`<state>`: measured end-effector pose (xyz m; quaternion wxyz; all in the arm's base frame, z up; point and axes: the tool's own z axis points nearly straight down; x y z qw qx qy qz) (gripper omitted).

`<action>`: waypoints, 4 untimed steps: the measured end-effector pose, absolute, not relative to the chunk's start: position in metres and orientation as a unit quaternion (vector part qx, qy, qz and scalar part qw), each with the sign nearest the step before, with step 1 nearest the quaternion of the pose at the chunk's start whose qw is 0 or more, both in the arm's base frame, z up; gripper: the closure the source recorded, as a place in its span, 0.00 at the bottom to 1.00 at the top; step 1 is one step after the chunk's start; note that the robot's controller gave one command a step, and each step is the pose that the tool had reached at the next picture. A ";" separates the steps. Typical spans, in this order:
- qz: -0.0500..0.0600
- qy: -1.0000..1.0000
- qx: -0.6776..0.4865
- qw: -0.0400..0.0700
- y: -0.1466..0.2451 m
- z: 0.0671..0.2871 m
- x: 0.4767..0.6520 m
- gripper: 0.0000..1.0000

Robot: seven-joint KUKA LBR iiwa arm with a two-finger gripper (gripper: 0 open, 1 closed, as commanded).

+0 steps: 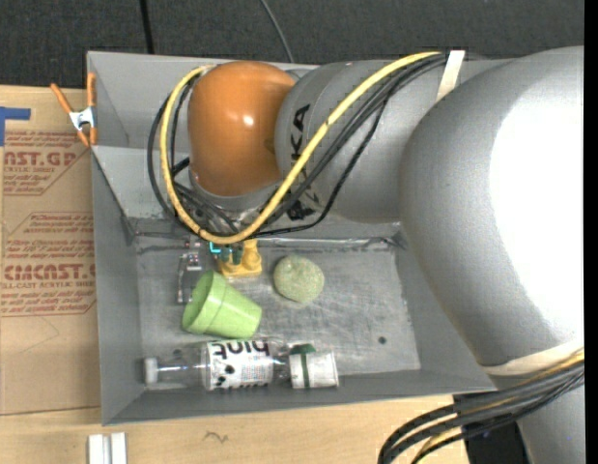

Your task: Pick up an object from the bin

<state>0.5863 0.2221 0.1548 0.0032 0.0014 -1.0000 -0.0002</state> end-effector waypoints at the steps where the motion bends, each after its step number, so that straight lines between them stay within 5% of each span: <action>1: -0.001 -1.000 0.000 -0.001 0.221 0.160 0.588 0.00; 2: -0.001 -0.996 0.085 -0.005 0.222 0.128 0.584 0.00; 3: 0.000 -0.987 0.161 0.001 0.222 0.084 0.580 0.00; 4: -0.001 -0.973 0.232 -0.005 0.220 0.083 0.561 0.00</action>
Offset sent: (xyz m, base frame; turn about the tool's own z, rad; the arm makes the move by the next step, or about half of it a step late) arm -0.0157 -0.0013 -0.0833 -0.4095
